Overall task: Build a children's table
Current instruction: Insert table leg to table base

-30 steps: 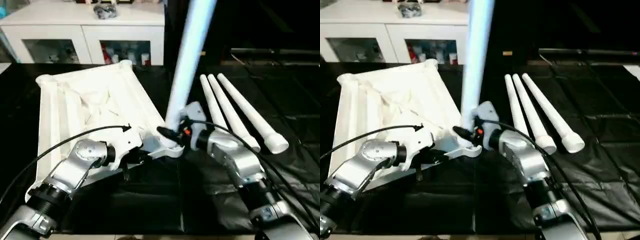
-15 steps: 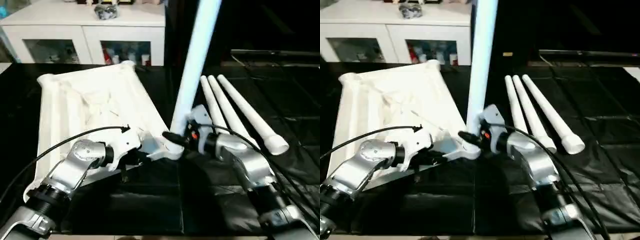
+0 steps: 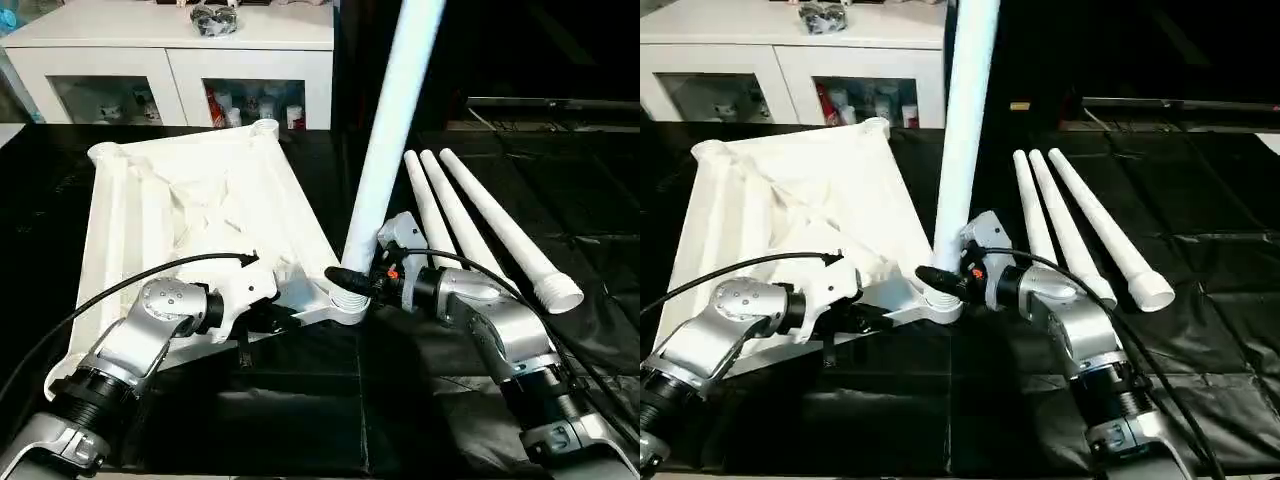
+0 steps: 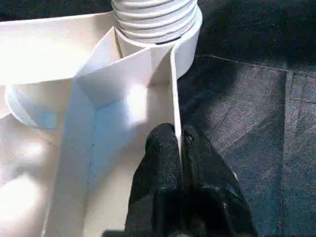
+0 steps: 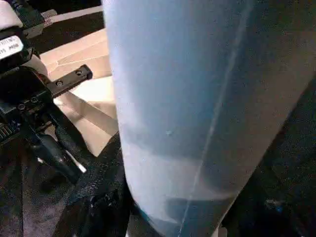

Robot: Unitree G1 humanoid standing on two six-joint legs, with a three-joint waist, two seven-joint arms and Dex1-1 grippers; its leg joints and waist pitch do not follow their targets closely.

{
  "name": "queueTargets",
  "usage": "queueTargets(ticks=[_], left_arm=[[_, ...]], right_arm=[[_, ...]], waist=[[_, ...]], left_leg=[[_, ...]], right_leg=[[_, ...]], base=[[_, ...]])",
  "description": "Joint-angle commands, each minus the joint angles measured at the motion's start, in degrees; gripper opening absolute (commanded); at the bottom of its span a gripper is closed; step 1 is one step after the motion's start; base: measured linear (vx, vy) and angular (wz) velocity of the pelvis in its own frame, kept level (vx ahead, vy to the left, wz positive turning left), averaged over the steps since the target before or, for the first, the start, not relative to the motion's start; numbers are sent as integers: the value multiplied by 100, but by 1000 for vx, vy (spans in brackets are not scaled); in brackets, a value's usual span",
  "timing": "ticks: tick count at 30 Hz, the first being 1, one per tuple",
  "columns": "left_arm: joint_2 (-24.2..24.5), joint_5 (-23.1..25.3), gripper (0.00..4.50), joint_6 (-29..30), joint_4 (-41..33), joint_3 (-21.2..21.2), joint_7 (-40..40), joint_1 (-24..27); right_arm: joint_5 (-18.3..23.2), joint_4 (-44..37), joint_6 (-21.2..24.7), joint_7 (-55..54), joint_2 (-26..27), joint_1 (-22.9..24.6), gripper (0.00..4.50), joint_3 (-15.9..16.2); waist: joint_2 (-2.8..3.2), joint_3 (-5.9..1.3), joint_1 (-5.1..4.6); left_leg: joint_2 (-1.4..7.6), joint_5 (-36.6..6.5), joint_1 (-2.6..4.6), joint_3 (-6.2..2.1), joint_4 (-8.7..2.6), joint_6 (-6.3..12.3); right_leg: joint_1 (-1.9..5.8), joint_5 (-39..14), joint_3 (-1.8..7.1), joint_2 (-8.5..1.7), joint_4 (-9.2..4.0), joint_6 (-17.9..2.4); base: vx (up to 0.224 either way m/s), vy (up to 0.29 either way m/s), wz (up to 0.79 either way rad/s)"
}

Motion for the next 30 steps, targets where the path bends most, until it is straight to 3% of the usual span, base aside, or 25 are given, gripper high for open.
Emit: queueTargets(ticks=[1,2,3,4,6,7,8,9,10,11,12,14,16,19,20,22,24,25,26,27,29,30], left_arm=[[-45,43,0,-38,22,-199,-226,44],[-54,29,0,-25,17,-172,-209,55],[-68,9,0,2,6,-137,-183,67],[-77,-4,0,18,-5,-116,-173,77],[-126,-47,0,95,-37,-24,-114,98],[-126,-47,0,95,-37,-24,-114,98],[-150,-55,0,135,-23,34,-64,89],[-167,-53,0,151,10,88,11,67],[-169,-53,0,153,14,94,20,65],[-169,-53,0,153,14,94,20,65],[-195,-43,0,150,89,164,114,19],[-213,-33,0,148,140,208,168,-12],[-238,-5,0,139,239,283,266,-74],[-292,102,0,97,430,387,440,-202],[-298,112,0,104,434,393,450,-213],[-338,142,0,72,544,400,486,-287],[-351,167,0,42,593,396,494,-312],[-352,185,0,24,605,388,495,-315],[-353,188,0,22,608,387,495,-315],[-341,214,0,-7,601,367,473,-305],[-297,254,0,-99,585,316,379,-280],[-292,259,0,-112,582,308,365,-278]], right_arm=[[-6,460,245,-102,70,118,194,9],[51,498,251,-128,103,126,194,-70],[162,569,265,-165,160,140,194,-212],[249,627,272,-196,203,158,194,-328],[465,789,268,-273,275,260,194,-619],[465,789,268,-273,275,260,194,-619],[529,814,235,-274,288,365,194,-707],[523,783,147,-271,281,492,194,-722],[521,778,136,-270,280,508,194,-722],[521,778,136,-270,280,508,194,-722],[494,693,19,-247,278,676,194,-727],[486,636,-48,-233,280,766,194,-731],[440,510,-255,-250,295,935,194,-721],[153,308,-846,-351,251,1217,194,-581],[153,298,-866,-352,246,1226,194,-581],[-221,238,-1211,-366,81,1365,194,-293],[-451,226,-1358,-324,-25,1386,194,-73],[-595,228,-1402,-264,-99,1364,194,95],[-612,229,-1411,-256,-107,1362,194,112],[-690,260,-1428,-186,-133,1304,194,223],[-741,403,-1475,-67,-103,1122,194,333],[-744,431,-1483,-45,-97,1087,194,347]], waist=[[44,-205,-3],[45,-202,-4],[88,-198,-2],[67,-196,-16],[152,-192,-4],[126,-186,-17],[196,-195,2],[151,-181,-11],[209,-190,9],[182,-185,7],[241,-197,15],[203,-198,26],[271,-193,45],[226,-198,95],[244,-198,120],[229,-183,127],[231,-159,132],[191,-154,116],[224,-144,106],[183,-146,79],[205,-170,75],[186,-189,68]], left_leg=[[720,-2510,126,-412,-564,-374],[726,-2561,133,-416,-568,-386],[729,-2652,141,-423,-574,-422],[726,-2691,138,-419,-577,-428],[723,-2880,165,-447,-574,-485],[731,-2920,169,-437,-587,-494],[725,-2953,166,-457,-589,-511],[735,-2962,160,-442,-607,-510],[731,-2977,168,-443,-605,-527],[735,-2991,184,-428,-610,-517],[734,-2927,157,-439,-617,-517],[736,-2781,160,-405,-616,-471],[731,-2749,157,-407,-608,-442],[734,-2662,158,-392,-609,-372],[727,-2602,166,-396,-603,-326],[730,-2590,161,-401,-601,-274],[714,-2757,234,-397,-588,-302],[703,-2832,242,-399,-579,-291],[708,-2987,240,-438,-598,-317],[715,-3150,231,-454,-634,-346],[722,-3165,220,-466,-665,-368],[729,-3071,195,-468,-681,-348]], right_leg=[[55,-2917,475,-754,-576,-996],[50,-2922,474,-751,-579,-999],[46,-2923,474,-749,-582,-1005],[45,-2942,472,-742,-587,-1003],[41,-3068,465,-759,-597,-987],[38,-3083,464,-749,-616,-969],[53,-3039,459,-761,-602,-984],[45,-2958,455,-734,-607,-987],[47,-2922,458,-740,-599,-996],[36,-2888,465,-743,-612,-1009],[69,-2796,463,-752,-587,-1046],[58,-2647,480,-750,-600,-1076],[65,-2696,479,-763,-603,-1085],[61,-3005,484,-768,-651,-919],[54,-3193,491,-788,-672,-868],[39,-3542,484,-794,-718,-767],[-33,-4006,475,-772,-783,-568],[-39,-4171,466,-771,-812,-520],[-23,-4328,437,-775,-809,-446],[-14,-4341,417,-747,-807,-375],[15,-4117,423,-759,-781,-400],[40,-3894,427,-771,-762,-479]], base=[[0,0,0],[0,0,0],[0,0,0],[0,0,0],[0,0,0],[0,0,0],[0,0,0],[0,0,0],[0,0,0],[0,0,0],[0,0,0],[0,0,0],[0,0,0],[0,0,0],[0,0,0],[0,0,0],[0,0,0],[0,0,0],[0,0,0],[0,0,0],[0,0,0],[0,0,0]])
